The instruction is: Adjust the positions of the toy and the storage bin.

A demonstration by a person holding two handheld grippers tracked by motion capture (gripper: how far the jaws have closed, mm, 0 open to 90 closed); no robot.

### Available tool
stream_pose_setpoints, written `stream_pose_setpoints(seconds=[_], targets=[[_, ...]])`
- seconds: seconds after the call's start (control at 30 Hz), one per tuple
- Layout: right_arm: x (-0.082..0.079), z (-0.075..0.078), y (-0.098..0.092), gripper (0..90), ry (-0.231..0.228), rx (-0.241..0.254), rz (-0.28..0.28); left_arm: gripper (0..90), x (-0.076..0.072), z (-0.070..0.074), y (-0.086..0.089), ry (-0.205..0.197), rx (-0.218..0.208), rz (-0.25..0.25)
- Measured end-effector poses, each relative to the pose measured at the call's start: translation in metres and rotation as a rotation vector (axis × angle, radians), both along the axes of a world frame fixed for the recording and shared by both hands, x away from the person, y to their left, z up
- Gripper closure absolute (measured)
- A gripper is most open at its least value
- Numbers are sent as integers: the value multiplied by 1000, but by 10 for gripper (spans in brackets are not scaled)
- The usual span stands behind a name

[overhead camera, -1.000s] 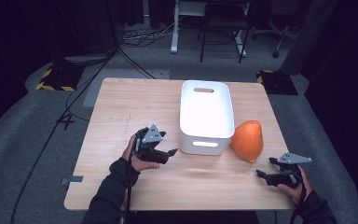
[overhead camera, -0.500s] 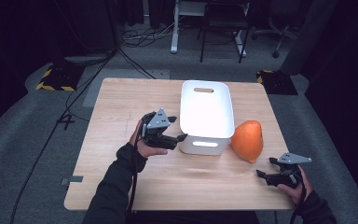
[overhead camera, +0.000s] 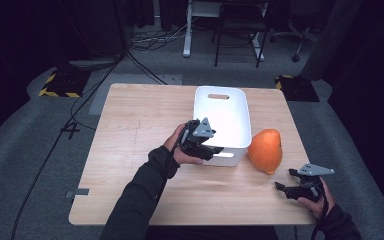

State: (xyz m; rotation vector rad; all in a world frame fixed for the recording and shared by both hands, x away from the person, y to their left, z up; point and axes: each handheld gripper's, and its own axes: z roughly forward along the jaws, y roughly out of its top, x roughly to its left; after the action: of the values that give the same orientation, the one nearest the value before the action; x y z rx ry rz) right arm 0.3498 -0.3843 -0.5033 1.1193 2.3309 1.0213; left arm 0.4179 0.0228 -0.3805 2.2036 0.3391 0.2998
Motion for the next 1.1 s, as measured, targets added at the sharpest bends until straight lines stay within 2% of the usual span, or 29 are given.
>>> stream_pose_setpoints(seconds=[0.07, 0.1, 0.13, 0.23, 0.27, 0.3, 0.33, 0.37, 0.43, 0.47, 0.53, 0.87, 1.0, 1.03, 1.1], targets=[[0, 0, 0, 149, 0, 0, 0, 492, 4, -2, -5, 13, 15, -57], [0, 0, 0, 149, 0, 0, 0, 531, 4, -3, -6, 13, 7, -63], [0, 0, 0, 149, 0, 0, 0, 575, 5, -3, -8, 27, 19, -81], [0, 0, 0, 149, 0, 0, 0, 681, 5, -6, -10, 23, 43, -99], [0, 0, 0, 149, 0, 0, 0, 681, 5, -8, -12, 17, 58, -99], [0, 0, 0, 149, 0, 0, 0, 744, 5, -9, -14, 27, 87, -109], [0, 0, 0, 149, 0, 0, 0, 757, 5, -9, -14, 27, 87, -109], [0, 0, 0, 149, 0, 0, 0, 756, 4, -11, -15, 12, 91, -102], [0, 0, 0, 149, -1, -1, 1, 759, 2, -10, -14, 19, 97, -105], [0, 0, 0, 149, 0, -1, 1, 766, 2, -10, -14, 5, 89, -108], [0, 0, 0, 149, 0, -1, 0, 776, -1, -10, -11, 15, 96, -111], [-1, 0, 0, 149, 1, 4, -2, 789, -22, -9, 10, -8, 98, -112], [-1, 0, 0, 149, 2, 4, -2, 786, -28, -10, 16, -16, 76, -113], [-1, 0, 0, 149, 2, 4, -3, 779, -31, -11, 19, -20, 57, -101], [-1, 0, 0, 149, 1, 4, -2, 743, -32, -8, 23, -15, 51, -89]])
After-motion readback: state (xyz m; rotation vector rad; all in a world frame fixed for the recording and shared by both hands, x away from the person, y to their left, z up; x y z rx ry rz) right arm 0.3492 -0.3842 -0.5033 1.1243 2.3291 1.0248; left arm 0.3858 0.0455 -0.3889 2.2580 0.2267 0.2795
